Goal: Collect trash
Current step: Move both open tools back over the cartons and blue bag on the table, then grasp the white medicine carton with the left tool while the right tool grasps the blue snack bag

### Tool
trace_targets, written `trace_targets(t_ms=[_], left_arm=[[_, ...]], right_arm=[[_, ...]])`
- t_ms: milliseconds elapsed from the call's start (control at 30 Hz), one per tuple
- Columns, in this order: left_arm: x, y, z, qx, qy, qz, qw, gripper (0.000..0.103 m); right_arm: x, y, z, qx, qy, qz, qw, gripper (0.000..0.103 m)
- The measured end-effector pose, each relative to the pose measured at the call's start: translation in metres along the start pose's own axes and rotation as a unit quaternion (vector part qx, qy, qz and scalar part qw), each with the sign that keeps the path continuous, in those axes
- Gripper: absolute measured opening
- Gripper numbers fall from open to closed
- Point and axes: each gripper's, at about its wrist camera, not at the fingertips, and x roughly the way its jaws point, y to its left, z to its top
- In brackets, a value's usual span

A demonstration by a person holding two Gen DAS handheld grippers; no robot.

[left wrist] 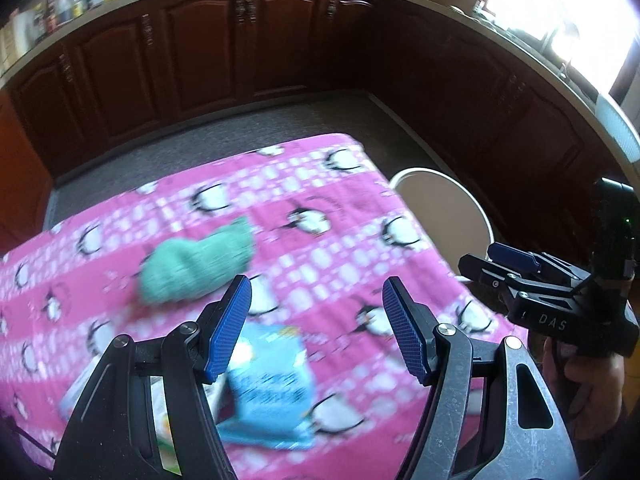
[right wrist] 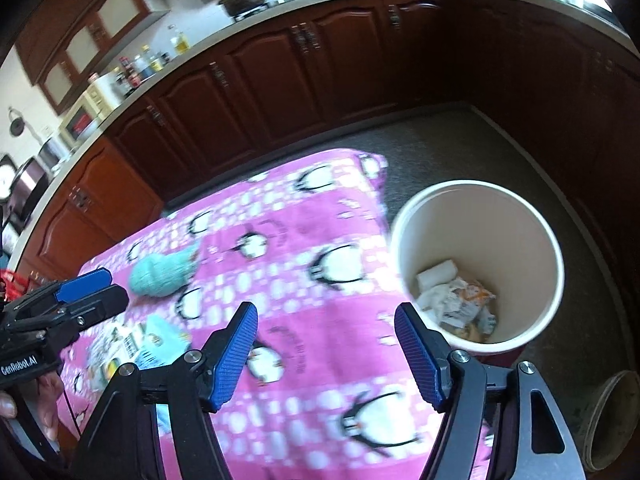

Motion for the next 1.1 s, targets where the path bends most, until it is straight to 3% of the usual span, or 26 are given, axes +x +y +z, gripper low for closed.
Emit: trace_targets(t_ms=[367,700,900,1100], left_arm=[[-0.053,0.115,-0.050,-0.075,0.005,0.020,0.9970,0.067],[-0.059,0.198,-0.103,-0.122,0.039,0.051,0.9905,0.067],[-0.037,0.225,-0.131,-0.110,0.077,0.074,0.9882,0.067],[-0.019,0.233,-0.141,-0.042,0.101,0.103,0.9887,0.067]], right_arm=[[0.025,0.079,-0.019,-0.059,0.042,0.041,0.997,0.072],[0.059,0.121,-0.036,-0.068,0.088,0.059,0.992,0.075],[0.079,0.135,-0.040,-0.068,0.115,0.054,0.990,0.076],[0.097,0.146,-0.042,-0.070,0.137,0.047,0.987,0.076]])
